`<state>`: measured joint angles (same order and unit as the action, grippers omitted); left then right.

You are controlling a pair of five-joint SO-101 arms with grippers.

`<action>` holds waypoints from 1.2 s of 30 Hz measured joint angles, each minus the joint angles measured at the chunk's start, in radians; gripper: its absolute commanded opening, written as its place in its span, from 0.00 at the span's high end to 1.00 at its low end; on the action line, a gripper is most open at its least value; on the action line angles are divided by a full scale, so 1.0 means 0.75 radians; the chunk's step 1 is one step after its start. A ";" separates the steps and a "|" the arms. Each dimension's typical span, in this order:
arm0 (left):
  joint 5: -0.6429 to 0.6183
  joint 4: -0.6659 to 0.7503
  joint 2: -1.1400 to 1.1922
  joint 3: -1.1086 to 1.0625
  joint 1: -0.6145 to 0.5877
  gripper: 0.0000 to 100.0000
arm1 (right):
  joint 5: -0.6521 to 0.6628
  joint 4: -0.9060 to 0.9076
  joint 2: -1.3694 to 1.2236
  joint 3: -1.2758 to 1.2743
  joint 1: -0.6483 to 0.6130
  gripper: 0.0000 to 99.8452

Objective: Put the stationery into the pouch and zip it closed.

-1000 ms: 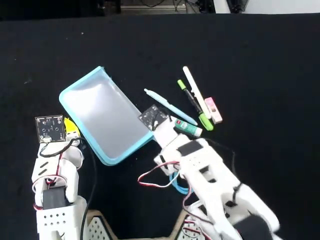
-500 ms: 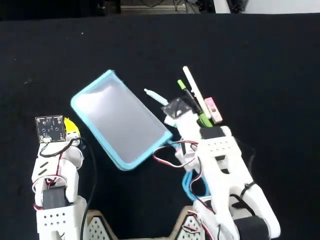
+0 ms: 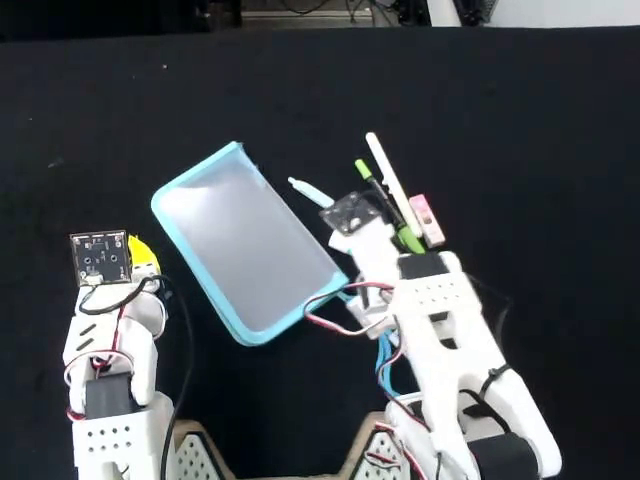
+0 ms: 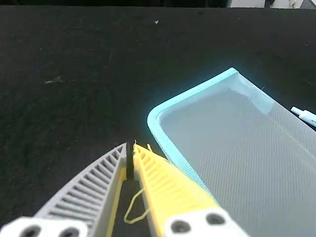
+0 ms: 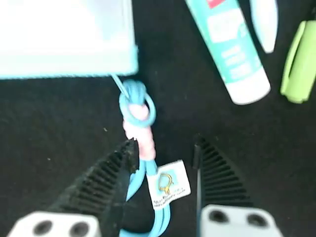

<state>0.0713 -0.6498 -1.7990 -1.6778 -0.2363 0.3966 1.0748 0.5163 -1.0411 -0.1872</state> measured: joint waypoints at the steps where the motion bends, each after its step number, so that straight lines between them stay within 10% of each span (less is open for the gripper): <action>1: 0.000 0.000 0.000 0.000 0.000 0.97 | 0.000 -0.010 0.000 0.000 -0.027 0.82; 36: 0.000 0.000 0.000 0.000 0.014 0.97 | 0.051 -0.319 0.002 -0.133 -0.158 0.99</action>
<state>0.0713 -0.6498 -1.7990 -1.6778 -0.2256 0.4350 0.8355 0.5178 -1.1408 -0.3053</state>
